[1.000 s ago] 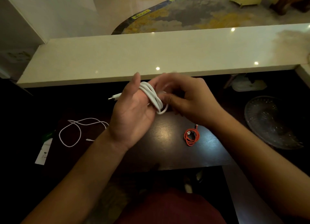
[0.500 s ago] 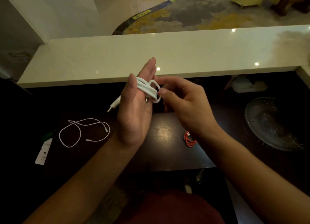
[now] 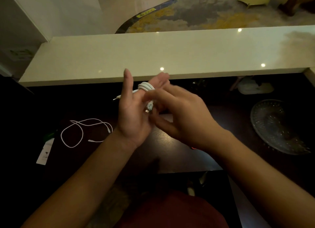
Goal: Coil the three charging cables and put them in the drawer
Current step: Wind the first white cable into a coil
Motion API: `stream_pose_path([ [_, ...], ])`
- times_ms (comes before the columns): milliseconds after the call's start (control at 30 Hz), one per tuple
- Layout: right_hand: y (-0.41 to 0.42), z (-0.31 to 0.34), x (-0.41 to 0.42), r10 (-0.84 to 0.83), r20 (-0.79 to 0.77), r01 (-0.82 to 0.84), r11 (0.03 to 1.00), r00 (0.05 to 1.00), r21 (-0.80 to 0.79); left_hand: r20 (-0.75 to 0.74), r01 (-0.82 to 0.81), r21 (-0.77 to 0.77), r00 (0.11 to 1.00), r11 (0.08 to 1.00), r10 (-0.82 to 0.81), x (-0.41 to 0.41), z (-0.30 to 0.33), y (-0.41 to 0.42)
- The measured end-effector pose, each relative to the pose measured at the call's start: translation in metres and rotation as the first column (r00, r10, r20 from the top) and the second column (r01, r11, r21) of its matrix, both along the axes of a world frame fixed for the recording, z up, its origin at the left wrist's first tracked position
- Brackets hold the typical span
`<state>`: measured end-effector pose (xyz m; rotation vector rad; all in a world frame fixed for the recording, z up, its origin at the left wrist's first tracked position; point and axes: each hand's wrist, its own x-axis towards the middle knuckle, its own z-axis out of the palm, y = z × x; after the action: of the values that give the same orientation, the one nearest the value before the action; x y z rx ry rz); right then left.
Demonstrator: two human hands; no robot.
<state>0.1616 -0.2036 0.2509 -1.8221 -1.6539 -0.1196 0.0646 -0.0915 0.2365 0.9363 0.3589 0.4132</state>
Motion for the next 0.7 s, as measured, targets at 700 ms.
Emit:
stream_pose_path([
  [700, -0.023, -0.038, 0.012, 0.169, -0.382, -0.127, 0.983, 0.909, 0.133, 0.257, -0.121, -0.346, 0.942, 0.930, 0.218, 0.003, 0.014, 0.007],
])
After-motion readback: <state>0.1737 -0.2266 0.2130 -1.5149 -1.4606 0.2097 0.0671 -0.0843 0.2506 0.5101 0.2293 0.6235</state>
